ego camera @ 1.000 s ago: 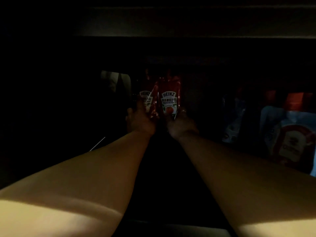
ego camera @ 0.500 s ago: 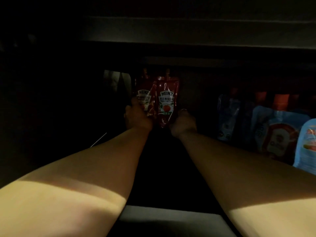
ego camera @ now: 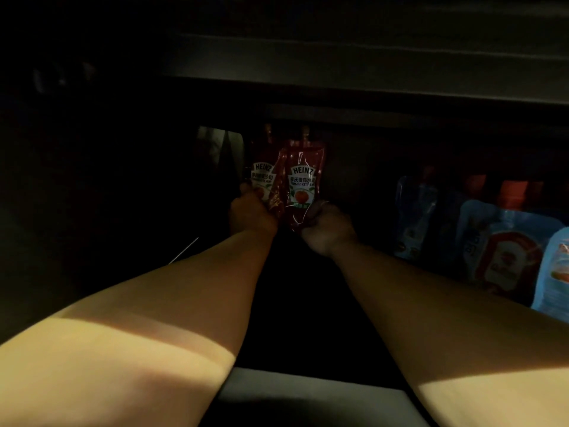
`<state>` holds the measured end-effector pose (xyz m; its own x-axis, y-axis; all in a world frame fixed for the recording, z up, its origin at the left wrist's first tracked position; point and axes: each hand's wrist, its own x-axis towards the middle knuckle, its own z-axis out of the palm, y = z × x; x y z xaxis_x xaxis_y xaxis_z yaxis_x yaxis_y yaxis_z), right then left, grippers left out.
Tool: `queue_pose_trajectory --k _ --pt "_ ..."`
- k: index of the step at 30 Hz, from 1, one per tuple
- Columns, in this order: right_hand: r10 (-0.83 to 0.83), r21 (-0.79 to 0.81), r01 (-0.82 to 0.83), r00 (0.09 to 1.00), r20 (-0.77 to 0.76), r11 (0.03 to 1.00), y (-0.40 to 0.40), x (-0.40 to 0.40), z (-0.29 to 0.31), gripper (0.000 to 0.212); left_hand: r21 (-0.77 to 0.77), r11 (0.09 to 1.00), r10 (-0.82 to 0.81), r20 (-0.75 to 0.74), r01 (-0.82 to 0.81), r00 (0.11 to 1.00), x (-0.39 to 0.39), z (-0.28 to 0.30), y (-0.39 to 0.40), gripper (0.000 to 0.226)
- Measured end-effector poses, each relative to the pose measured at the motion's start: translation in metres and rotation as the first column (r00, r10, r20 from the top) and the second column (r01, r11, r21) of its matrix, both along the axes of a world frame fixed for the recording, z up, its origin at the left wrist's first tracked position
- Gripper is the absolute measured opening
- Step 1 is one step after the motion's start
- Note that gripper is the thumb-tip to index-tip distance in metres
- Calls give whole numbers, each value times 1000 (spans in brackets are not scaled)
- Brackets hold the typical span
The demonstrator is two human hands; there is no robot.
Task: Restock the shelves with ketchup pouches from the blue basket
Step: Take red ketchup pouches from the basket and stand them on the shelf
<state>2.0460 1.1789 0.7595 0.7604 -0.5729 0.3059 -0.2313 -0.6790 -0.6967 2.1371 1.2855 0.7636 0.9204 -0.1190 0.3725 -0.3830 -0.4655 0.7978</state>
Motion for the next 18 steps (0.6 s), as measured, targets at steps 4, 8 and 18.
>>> queue_pose_trajectory --k 4,8,18 --pt "-87 -21 88 995 49 996 -2 -4 -1 37 1 1000 10 -33 -10 999 -1 -1 1 77" --pt "-175 103 168 983 62 980 -14 -1 1 65 26 999 33 -43 -32 999 0 -2 0 82" --pt "-84 50 80 993 86 996 -20 10 0 34 13 998 61 -43 -60 997 6 0 1 47"
